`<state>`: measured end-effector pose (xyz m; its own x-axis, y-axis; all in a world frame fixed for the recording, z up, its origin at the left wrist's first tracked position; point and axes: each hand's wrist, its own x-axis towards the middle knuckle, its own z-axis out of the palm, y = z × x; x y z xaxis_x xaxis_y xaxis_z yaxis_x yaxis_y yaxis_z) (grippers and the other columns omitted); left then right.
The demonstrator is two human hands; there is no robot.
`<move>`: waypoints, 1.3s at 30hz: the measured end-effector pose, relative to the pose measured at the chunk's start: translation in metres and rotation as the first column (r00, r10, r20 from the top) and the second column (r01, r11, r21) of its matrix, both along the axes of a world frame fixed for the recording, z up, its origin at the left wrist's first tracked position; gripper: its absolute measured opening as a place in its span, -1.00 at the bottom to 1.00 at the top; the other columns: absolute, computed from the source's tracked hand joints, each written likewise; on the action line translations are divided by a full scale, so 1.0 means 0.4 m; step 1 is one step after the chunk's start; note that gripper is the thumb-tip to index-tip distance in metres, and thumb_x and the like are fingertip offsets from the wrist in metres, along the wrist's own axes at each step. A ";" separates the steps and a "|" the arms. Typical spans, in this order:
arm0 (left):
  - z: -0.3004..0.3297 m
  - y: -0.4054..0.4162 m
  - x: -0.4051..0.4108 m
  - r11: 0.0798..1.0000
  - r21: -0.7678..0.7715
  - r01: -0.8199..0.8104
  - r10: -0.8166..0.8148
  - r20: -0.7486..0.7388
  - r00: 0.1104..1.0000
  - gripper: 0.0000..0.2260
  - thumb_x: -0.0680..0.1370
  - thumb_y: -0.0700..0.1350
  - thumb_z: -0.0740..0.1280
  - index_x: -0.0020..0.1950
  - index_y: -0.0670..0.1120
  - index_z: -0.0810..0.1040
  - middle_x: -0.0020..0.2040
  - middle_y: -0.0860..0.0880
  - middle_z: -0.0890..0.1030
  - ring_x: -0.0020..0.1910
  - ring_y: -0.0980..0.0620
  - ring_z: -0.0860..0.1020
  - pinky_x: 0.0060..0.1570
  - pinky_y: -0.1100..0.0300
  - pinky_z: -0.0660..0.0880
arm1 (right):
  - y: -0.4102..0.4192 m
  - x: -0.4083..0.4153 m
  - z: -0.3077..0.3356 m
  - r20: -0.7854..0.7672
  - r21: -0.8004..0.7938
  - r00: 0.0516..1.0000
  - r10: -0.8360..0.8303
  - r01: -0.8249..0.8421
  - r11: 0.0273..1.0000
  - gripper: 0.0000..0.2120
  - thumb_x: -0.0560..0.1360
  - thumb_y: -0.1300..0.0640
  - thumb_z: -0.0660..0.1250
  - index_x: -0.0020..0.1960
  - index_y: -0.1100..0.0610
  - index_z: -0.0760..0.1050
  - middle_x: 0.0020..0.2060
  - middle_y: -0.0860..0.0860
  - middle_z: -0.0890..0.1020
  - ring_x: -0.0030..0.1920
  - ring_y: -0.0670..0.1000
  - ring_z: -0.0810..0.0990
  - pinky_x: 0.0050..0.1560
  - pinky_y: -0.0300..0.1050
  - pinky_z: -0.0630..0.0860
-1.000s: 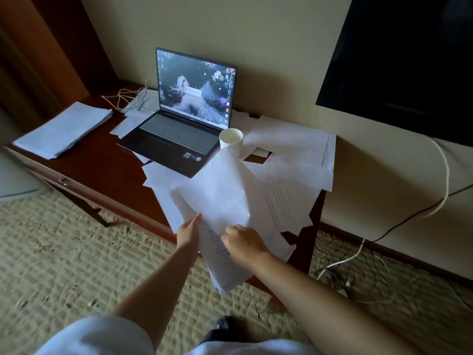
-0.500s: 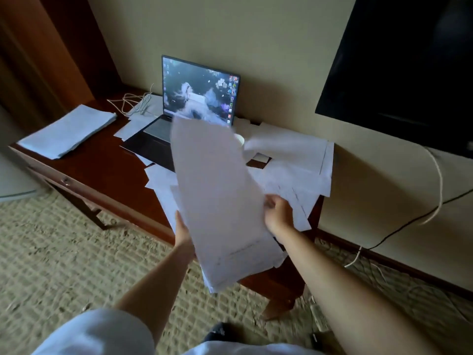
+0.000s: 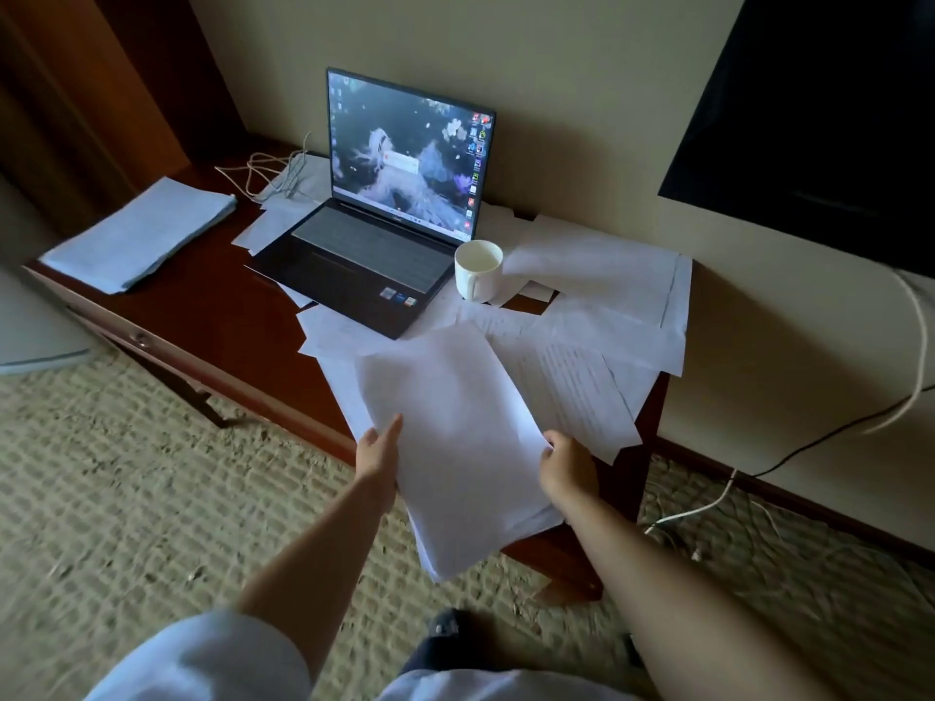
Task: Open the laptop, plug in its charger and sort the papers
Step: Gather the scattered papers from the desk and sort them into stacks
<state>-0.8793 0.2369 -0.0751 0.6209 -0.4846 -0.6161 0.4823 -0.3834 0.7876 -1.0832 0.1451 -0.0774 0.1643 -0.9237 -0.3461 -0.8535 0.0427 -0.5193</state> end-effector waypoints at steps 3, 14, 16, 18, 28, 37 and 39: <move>-0.021 -0.008 0.012 0.997 0.054 0.055 -0.054 -0.024 0.998 -0.70 0.40 -0.26 0.43 0.10 -0.24 0.48 0.09 -0.30 0.59 0.03 -0.27 0.59 0.08 -0.19 0.54 | -0.003 -0.004 -0.004 -0.099 0.011 0.994 0.040 -0.039 0.999 -0.61 0.56 0.30 0.07 0.35 0.17 0.40 0.30 0.15 0.49 0.32 0.18 0.43 0.24 -0.02 0.39; 0.160 -0.029 -0.039 0.981 -0.154 0.120 -0.092 0.179 0.980 -0.67 0.23 -0.33 0.21 -0.07 -0.05 0.51 -0.19 -0.11 0.55 -0.19 -0.10 0.51 -0.18 0.11 0.50 | -0.052 0.027 0.087 0.288 0.061 0.951 -0.117 0.103 0.993 -0.30 0.48 0.07 0.31 0.52 0.07 0.05 0.44 0.08 0.29 0.40 0.15 0.31 0.33 0.02 0.32; 0.221 -0.048 -0.048 0.976 -0.203 0.080 -0.042 0.184 0.982 -0.67 0.16 -0.28 0.22 -0.11 -0.12 0.51 -0.22 -0.11 0.54 -0.19 -0.11 0.49 -0.20 0.14 0.49 | -0.062 0.031 0.133 0.488 0.109 0.855 -0.178 0.142 0.984 -0.38 0.48 0.14 0.29 0.49 0.06 0.16 0.37 0.05 0.40 0.34 0.13 0.41 0.23 -0.07 0.38; 0.282 -0.069 -0.063 0.969 -0.241 0.055 0.002 0.230 0.973 -0.79 0.32 -0.33 0.26 -0.07 -0.19 0.48 -0.25 -0.09 0.52 -0.24 -0.07 0.48 -0.24 0.14 0.48 | -0.064 0.027 0.186 0.622 0.003 0.765 -0.169 0.214 0.977 -0.57 0.46 0.23 0.27 0.32 0.06 0.37 0.14 0.02 0.56 0.15 0.10 0.54 0.01 -0.14 0.41; 0.250 -0.061 -0.159 0.969 -0.196 0.149 -0.071 0.355 0.932 -0.73 0.40 -0.28 0.47 0.06 -0.13 0.54 -0.09 -0.05 0.61 -0.16 0.03 0.57 -0.22 0.18 0.51 | -0.032 -0.018 0.222 0.752 -0.076 0.640 -0.159 0.323 0.943 -0.50 0.50 0.31 0.23 0.41 0.07 0.25 0.28 0.01 0.47 0.25 0.04 0.46 0.14 -0.16 0.37; 0.148 -0.049 -0.090 1.000 -0.026 -0.002 0.013 0.418 0.908 -0.83 0.54 -0.08 0.36 -0.01 -0.19 0.55 -0.16 -0.11 0.58 -0.18 -0.08 0.54 -0.14 0.06 0.47 | -0.065 -0.046 0.122 0.442 -0.031 0.897 -0.011 0.028 0.999 -0.57 0.57 0.08 0.19 0.43 0.03 0.24 0.19 0.03 0.51 0.15 0.07 0.52 0.07 -0.07 0.44; 0.122 -0.022 -0.039 0.998 0.032 -0.055 0.033 0.468 0.883 -0.83 0.55 -0.10 0.33 -0.04 -0.21 0.56 -0.17 -0.14 0.57 -0.16 -0.06 0.53 -0.13 0.05 0.46 | -0.059 -0.061 0.067 0.209 -0.012 0.971 0.113 -0.113 0.994 -0.53 0.56 0.07 0.23 0.44 0.07 0.23 0.25 0.05 0.44 0.24 0.09 0.46 0.15 -0.04 0.42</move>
